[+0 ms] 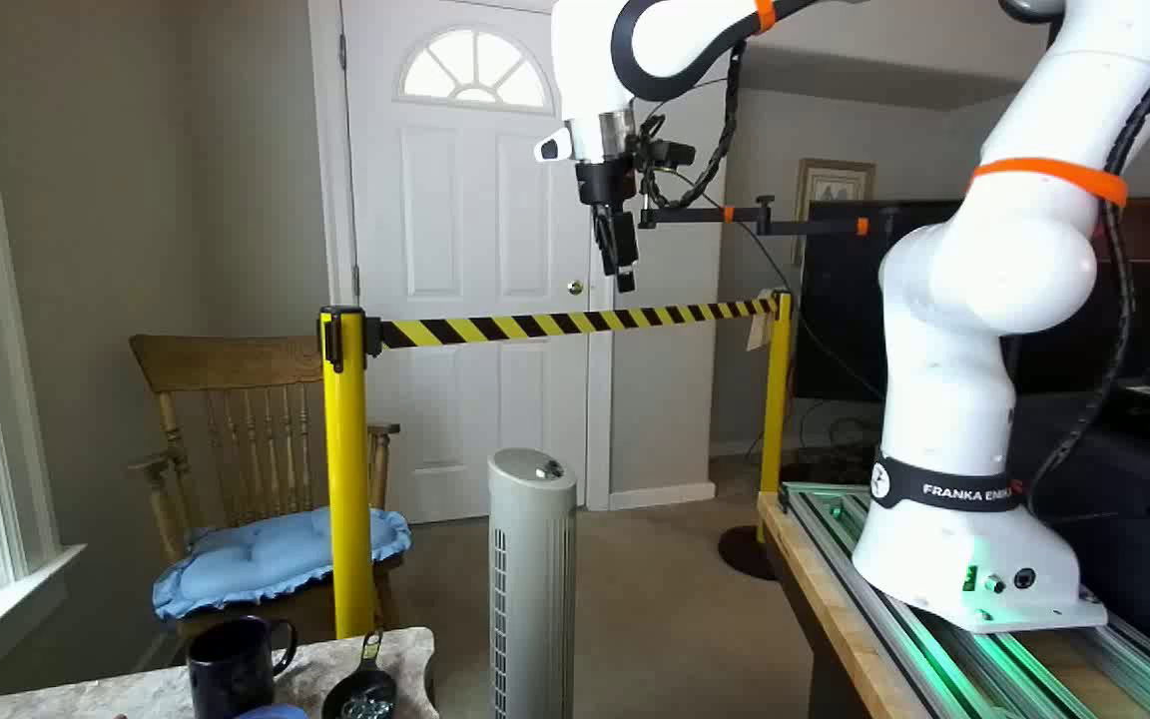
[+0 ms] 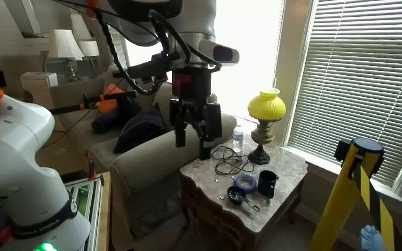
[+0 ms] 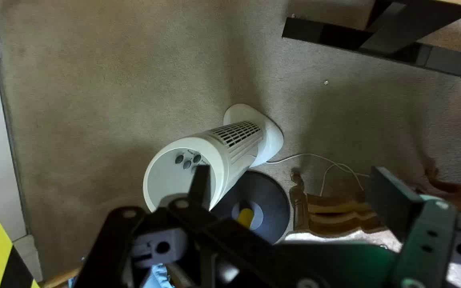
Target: Press a button on the white object
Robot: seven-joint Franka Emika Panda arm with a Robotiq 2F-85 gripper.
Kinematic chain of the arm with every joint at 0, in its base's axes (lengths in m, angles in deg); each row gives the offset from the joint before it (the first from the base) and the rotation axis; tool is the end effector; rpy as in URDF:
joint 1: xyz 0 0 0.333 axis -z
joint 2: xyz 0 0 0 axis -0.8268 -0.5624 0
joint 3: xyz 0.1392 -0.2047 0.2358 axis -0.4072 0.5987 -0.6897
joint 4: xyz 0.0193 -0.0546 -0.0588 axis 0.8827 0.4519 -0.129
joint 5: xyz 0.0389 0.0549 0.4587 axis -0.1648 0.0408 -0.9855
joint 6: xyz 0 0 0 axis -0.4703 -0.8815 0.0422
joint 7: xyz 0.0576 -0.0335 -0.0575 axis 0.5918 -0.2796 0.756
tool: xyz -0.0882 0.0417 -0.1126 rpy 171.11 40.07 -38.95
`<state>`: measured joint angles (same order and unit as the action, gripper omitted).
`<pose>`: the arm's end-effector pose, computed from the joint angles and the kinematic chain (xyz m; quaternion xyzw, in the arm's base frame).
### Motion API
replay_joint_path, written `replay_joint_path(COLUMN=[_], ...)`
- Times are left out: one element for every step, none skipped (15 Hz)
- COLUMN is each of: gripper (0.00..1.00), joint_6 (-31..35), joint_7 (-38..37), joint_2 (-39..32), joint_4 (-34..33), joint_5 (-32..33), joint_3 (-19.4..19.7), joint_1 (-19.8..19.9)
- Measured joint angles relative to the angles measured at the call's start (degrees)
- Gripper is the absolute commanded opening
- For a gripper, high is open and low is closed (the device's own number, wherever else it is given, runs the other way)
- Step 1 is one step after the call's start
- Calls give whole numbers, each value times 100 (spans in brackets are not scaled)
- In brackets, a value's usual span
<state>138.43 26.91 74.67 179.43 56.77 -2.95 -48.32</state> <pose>0.4197 -0.1546 0.4297 0.9811 0.1180 -0.0804 0.1303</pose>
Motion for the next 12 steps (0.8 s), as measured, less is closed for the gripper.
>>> replay_joint_path(gripper=[100,100,100,100,100,100,100,100,100,77,74,68], joint_6=[0,0,0,0,0,0,0,0,0,2,52,160], joint_7=[0,0,0,0,0,0,0,0,0,-53,-103,-146], joint_2=[0,0,0,0,0,0,0,0,0,-11,-60,-161], joint_4=[0,0,0,0,0,0,0,0,0,-3,-3,-3], joint_5=[0,0,0,0,0,0,0,0,0,-89,-178,-259], joint_3=[0,0,0,0,0,0,0,0,1,21,63,120], joint_1=[0,0,0,0,0,0,0,0,-3,-7,-14,-14])
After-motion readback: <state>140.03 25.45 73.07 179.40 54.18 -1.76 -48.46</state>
